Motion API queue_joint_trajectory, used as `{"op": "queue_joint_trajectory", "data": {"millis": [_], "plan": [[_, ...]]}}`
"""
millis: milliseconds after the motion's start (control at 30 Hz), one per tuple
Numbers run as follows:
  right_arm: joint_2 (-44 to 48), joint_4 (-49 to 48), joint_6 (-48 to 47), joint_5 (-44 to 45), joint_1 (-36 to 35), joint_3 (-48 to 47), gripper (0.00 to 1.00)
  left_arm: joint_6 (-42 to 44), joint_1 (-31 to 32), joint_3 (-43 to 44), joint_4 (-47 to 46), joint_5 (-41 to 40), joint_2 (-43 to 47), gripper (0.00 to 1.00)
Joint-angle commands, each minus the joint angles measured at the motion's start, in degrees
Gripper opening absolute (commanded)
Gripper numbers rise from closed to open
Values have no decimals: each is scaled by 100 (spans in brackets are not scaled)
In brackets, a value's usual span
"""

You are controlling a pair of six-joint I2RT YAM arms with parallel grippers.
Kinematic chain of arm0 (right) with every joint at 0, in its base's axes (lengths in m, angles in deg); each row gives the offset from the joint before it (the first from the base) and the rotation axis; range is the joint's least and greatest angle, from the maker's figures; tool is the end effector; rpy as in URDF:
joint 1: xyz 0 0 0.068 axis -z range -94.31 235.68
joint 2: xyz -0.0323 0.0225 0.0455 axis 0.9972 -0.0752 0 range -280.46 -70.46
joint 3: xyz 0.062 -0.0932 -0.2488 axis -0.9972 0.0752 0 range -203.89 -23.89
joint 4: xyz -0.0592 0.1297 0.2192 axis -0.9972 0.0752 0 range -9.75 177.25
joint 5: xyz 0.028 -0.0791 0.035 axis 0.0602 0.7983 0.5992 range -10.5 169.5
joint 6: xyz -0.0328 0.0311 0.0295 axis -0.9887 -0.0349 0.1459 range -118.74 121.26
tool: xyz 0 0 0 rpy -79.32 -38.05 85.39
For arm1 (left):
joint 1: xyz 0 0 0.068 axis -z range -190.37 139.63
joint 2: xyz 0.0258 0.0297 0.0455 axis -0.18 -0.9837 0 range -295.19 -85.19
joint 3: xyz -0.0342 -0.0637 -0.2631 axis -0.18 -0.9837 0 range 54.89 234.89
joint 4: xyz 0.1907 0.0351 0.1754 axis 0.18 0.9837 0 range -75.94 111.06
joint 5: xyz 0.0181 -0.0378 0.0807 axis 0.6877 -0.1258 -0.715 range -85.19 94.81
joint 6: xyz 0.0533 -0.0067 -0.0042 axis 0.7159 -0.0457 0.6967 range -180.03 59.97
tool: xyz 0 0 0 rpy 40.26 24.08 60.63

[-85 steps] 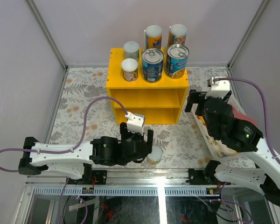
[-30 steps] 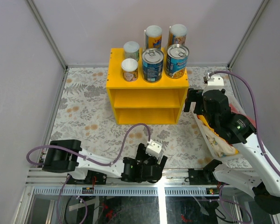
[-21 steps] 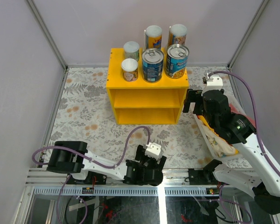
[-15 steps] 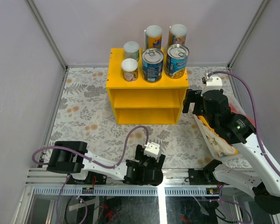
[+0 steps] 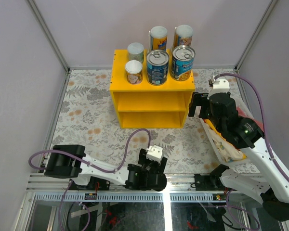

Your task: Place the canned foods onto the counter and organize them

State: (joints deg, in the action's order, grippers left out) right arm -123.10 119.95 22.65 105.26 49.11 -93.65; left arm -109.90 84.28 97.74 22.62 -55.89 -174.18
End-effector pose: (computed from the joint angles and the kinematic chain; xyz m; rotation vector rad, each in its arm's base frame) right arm 0.1492 0.0914 0.4120 0.0364 1.9309 0.2352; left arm 0.0081 -0.2828 0.1678 0.4082 1.9475 -0.2437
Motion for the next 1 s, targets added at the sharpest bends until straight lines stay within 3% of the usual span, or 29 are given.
{"op": "queue_joint_trajectory", "data": {"millis": [0, 167, 300, 733, 833, 967], "plan": [[104, -180, -46, -122, 45, -9, 99, -477, 317, 309, 634, -1035, 565, 23], [123, -238, -27, -152, 45, 80, 99, -1080, 462, 923, 2234, -1483, 1295, 6], [100, -308, -16, -198, 45, 143, 99, -1061, 603, 1460, 3066, -1838, 1848, 0], [5, -421, -73, -283, 45, 72, 99, 1635, 399, 4047, 3198, -2848, 2031, 0], [-34, -450, -74, -340, 45, 45, 99, 2939, 103, 4410, 2339, -2787, 2194, 0], [-68, -480, -73, -406, 50, 24, 99, 5751, -266, 4183, -520, -2732, 2546, 0]]}}
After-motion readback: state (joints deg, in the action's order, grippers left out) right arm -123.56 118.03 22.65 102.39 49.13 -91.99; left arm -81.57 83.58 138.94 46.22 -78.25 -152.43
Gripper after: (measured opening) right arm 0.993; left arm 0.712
